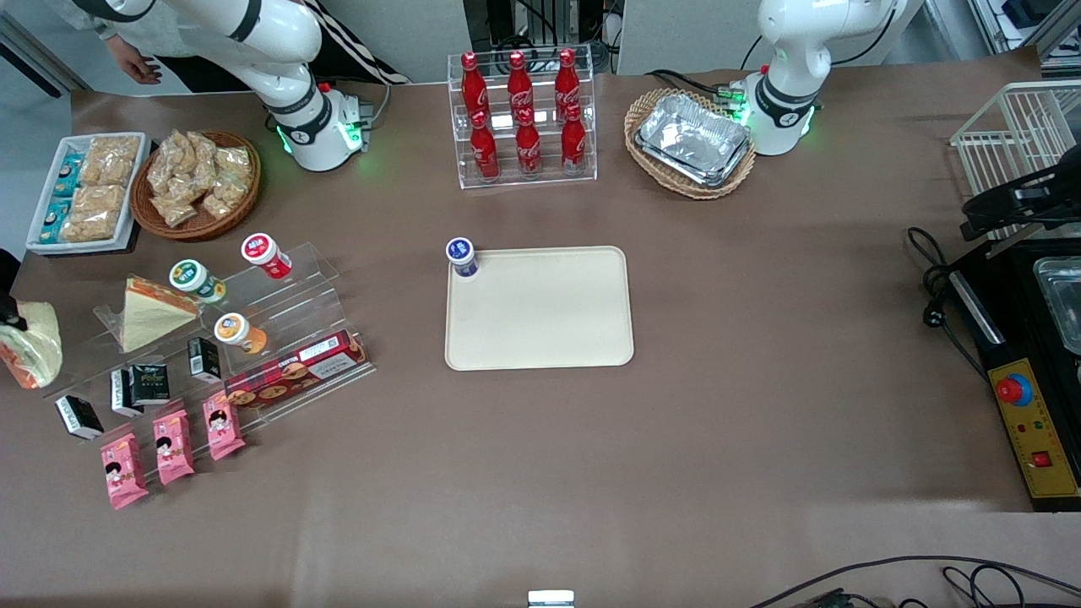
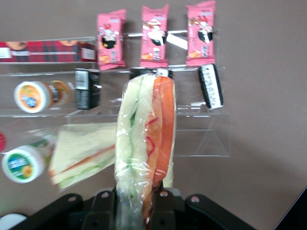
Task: Place sandwich on tray
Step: 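Lift the wrapped sandwich out of the rack with the right gripper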
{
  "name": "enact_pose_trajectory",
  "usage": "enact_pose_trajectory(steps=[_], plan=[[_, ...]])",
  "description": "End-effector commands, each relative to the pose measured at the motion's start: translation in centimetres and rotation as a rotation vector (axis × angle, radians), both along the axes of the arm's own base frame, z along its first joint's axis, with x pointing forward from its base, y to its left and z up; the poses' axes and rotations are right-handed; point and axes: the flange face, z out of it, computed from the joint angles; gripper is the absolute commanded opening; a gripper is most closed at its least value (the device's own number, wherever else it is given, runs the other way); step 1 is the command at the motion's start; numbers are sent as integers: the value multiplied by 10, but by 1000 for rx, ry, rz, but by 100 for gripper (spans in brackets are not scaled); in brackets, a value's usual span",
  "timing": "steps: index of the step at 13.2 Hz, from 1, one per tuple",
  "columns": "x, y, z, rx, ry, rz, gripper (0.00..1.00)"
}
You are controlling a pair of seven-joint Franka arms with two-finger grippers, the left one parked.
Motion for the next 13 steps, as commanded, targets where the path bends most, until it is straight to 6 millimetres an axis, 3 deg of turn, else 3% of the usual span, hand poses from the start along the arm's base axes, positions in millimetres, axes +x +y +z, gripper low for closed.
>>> enact_pose_trajectory(steps=[1,4,7,10,13], plan=[[-4,45,50,43,9,-8,0],[-6,115,95,55,23,-27,0],[-6,195,122,62,34,-31,0],[-7,271,138,104,22,-8,0],[-9,342,140,113,42,4,0]])
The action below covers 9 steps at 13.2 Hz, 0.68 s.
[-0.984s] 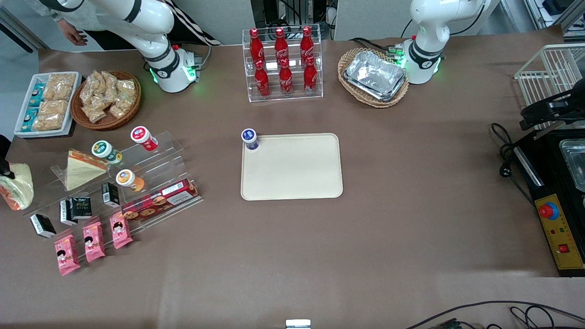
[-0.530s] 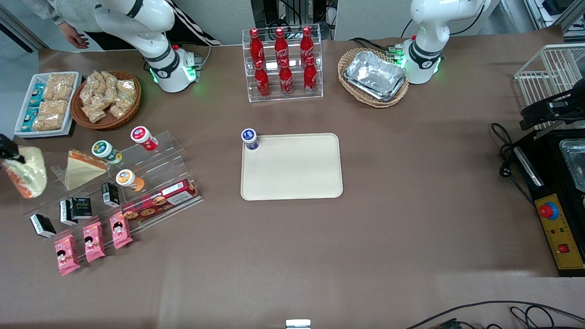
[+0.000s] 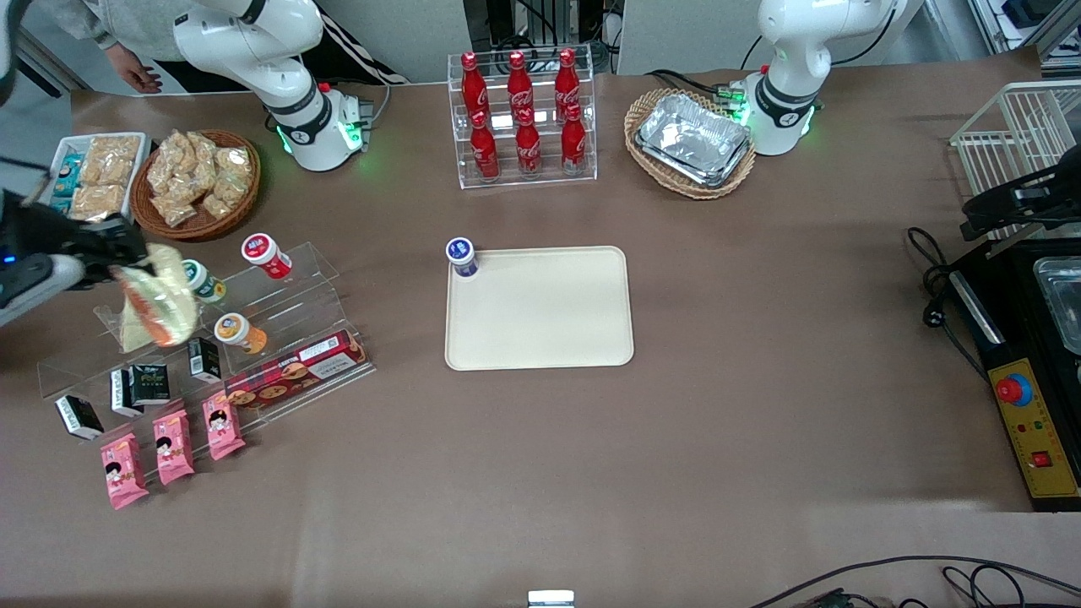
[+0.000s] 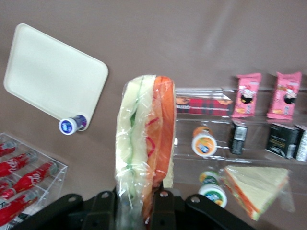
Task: Place sandwich on tray
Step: 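Lift the wrapped sandwich out of the rack with the right gripper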
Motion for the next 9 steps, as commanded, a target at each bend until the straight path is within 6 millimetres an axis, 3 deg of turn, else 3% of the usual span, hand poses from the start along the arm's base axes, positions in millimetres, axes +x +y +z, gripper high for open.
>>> enact_pose_trajectory(steps=[1,5,9], plan=[[-9,71,6,25,28,-7,0],[-16,161,0,34,-8,61,0],[-24,253,-26,3,-68,200,0]])
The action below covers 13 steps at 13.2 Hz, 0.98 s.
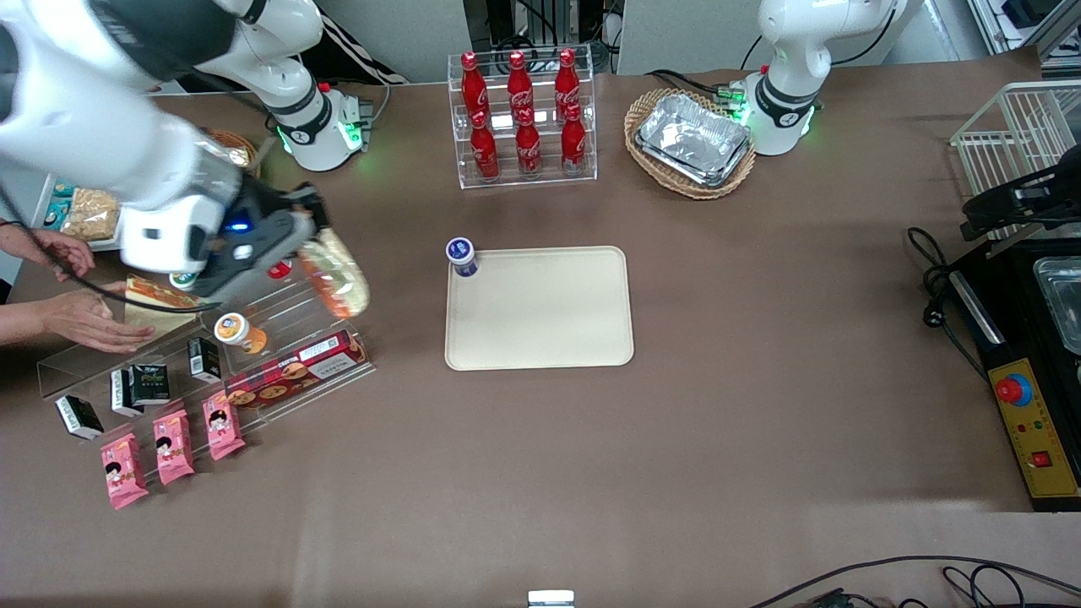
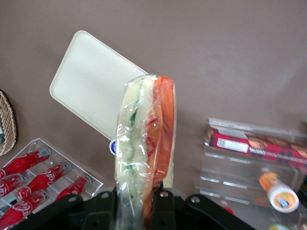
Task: Place sandwich on tray
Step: 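Carry the sandwich over the cream tray with the right gripper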
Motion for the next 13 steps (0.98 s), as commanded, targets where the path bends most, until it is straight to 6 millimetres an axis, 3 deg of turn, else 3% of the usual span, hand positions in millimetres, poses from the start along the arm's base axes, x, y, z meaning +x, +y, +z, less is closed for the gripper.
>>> enact_pose_trajectory(steps=[1,5,8,13], plan=[[-3,67,-27,-28,-52,98,0],[-12,143,-77,-83,-89,222,0],[-19,189,-115,-96,-127,349,0],[-21,242,-198,-128,-188,520,0]])
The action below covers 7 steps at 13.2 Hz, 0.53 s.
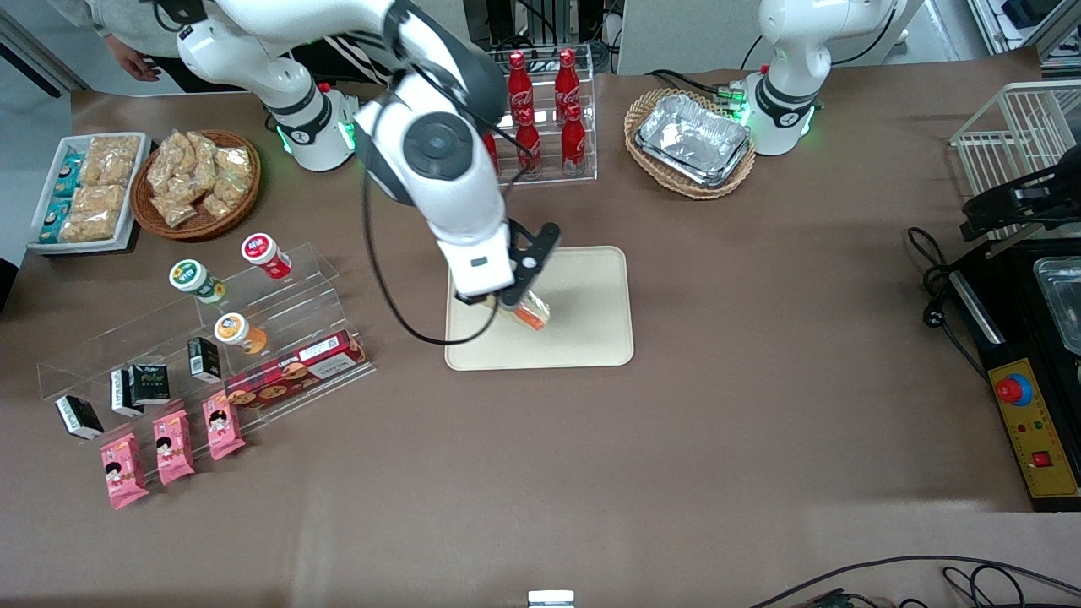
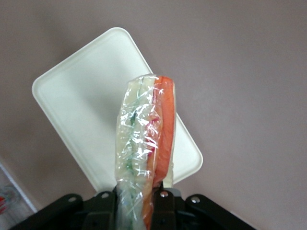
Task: Place sandwich on tray
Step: 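Carry the sandwich over the cream tray with the right gripper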
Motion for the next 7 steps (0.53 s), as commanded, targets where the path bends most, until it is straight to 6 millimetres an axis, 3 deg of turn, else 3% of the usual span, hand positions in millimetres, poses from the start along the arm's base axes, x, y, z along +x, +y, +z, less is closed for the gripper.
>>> enact_pose_trajectory(steps=[1,7], plan=[[4,23,-50,-29,-51,143,0],[-5,46,-129,-58,-63,305,0]])
